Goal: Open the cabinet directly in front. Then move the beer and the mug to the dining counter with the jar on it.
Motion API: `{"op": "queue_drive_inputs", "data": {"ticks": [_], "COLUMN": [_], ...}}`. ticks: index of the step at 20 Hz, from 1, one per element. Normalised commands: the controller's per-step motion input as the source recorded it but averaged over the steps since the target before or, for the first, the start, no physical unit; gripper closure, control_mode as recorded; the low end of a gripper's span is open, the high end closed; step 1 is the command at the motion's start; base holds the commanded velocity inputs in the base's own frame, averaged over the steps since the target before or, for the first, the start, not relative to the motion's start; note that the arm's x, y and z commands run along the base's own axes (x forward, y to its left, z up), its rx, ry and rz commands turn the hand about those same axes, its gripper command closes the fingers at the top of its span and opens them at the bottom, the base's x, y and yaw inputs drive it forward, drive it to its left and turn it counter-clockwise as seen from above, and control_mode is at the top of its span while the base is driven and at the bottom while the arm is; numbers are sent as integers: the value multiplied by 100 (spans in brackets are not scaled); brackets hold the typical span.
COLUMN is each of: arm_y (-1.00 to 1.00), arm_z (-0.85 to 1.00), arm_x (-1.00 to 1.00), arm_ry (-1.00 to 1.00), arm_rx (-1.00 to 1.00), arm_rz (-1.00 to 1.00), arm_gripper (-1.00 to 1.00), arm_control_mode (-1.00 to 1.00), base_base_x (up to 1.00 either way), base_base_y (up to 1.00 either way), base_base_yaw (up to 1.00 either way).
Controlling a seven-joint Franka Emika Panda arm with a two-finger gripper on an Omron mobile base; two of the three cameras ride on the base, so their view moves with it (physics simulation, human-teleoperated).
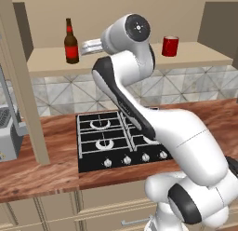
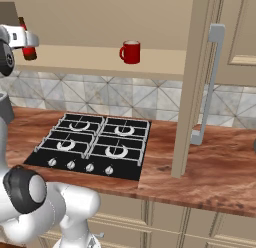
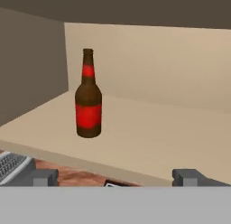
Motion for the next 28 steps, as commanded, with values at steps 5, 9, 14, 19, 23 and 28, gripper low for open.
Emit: {"op": "queue_drive_inputs", "data": {"ticks": [5,9,14,19,23,28], "arm_y": [37,37,9,10,26,18], "arm_z": [0,0,0,0,0,0], "arm_x": [15,15,24,29,22,23], "arm_ry": [0,0,0,0,0,0], "arm_rx": [5,3,0,0,0,0], "arm_rz": [0,0,0,0,0,0], "arm_gripper": [-100,-100,-100,-100,-100,-100], "arm_control_mode": [-100,-100,-100,-100,-100,-100], "base_base_x": [0,0,0,0,0,0], "base_base_y": [0,0,0,0,0,0], "base_base_yaw": [0,0,0,0,0,0]}}
